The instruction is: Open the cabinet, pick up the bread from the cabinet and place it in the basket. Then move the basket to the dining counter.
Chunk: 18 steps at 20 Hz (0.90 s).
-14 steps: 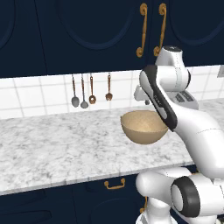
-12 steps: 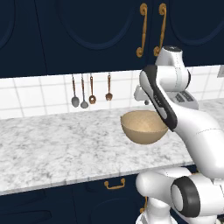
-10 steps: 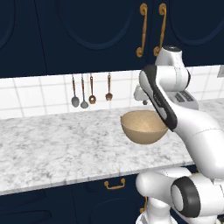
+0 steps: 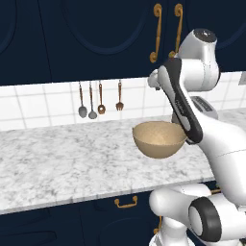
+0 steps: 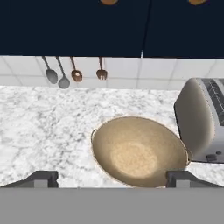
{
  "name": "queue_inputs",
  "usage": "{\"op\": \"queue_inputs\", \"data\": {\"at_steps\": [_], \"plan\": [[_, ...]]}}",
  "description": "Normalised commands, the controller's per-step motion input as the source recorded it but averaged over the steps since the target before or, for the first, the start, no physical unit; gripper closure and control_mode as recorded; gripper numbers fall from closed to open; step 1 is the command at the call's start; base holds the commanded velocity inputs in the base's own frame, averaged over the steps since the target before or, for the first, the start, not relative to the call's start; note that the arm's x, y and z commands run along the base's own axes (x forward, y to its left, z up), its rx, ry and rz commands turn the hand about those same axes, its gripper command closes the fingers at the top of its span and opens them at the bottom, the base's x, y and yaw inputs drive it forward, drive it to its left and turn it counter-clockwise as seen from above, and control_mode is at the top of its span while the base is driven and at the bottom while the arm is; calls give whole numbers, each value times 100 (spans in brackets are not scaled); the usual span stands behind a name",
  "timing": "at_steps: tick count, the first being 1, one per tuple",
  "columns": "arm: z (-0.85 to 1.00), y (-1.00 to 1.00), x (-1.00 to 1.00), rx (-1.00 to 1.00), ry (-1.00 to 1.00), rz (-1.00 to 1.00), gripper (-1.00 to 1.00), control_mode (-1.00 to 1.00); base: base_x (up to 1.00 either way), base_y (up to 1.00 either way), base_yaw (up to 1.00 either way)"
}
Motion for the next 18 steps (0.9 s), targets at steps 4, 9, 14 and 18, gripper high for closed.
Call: {"op": "queue_inputs", "data": {"at_steps": [4,9,14,18], "plan": [[100,8,29,-1,-36,-1,-100,-100,0,0,0],[100,0,59,-8,-12,-8,-100,-100,0,0,0],[72,4,36,2,1,-5,-100,-100,0,0,0],[0,3,42,1,-1,-1,-100,-100,0,0,0]]}}
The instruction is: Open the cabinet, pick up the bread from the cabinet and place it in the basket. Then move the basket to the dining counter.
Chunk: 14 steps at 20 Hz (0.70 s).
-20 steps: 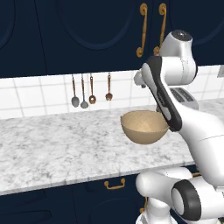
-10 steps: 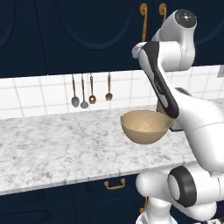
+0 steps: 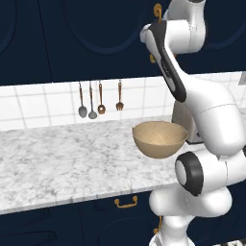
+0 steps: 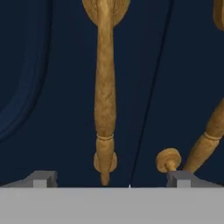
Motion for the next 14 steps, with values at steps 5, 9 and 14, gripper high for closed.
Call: {"op": "queue_inputs", "data": {"at_steps": [5,9,14], "plan": [[0,9,36,0,-7,0,-100,-100,0,0,0],[-8,0,21,0,-13,0,-100,-100,0,0,0],[-34,0,12,0,-17,0,-100,-100,0,0,0]]}}
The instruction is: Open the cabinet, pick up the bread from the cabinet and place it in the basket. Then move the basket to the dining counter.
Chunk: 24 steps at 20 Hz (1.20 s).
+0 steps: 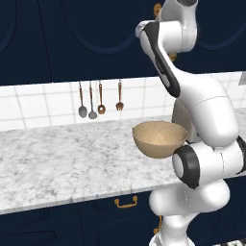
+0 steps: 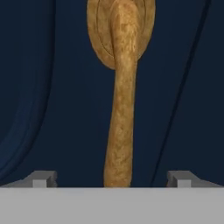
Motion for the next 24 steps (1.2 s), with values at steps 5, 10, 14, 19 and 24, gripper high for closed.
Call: {"op": "queue_inputs", "data": {"at_steps": [5,10,14,19,24], "plan": [[-41,-1,19,0,-12,0,-100,-100,0,0,0],[-14,-2,53,-3,-1,0,-100,-100,0,0,0],[0,-24,64,0,0,2,-100,-100,0,0,0],[-4,-16,50,0,-1,3,100,-100,0,0,0],[0,0,12,0,0,0,100,-100,0,0,0]]}}
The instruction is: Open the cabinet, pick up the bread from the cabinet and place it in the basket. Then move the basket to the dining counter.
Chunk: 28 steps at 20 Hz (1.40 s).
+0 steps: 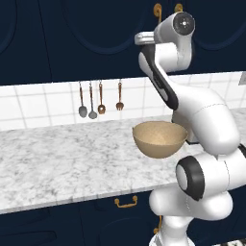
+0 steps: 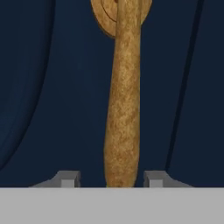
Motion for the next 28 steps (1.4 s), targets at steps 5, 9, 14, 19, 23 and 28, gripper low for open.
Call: {"op": "queue_inputs", "data": {"at_steps": [5,9,14,19,23,28], "plan": [[0,7,-24,0,0,0,100,-100,0,0,0],[0,44,-91,0,0,-8,100,-100,0,0,0],[0,69,-100,-1,0,-18,100,-100,0,0,0],[0,72,-100,-3,2,-22,100,-100,0,0,0],[0,89,-100,-8,4,-22,100,-100,0,0,0],[0,87,-97,-10,10,-20,100,-100,0,0,0]]}}
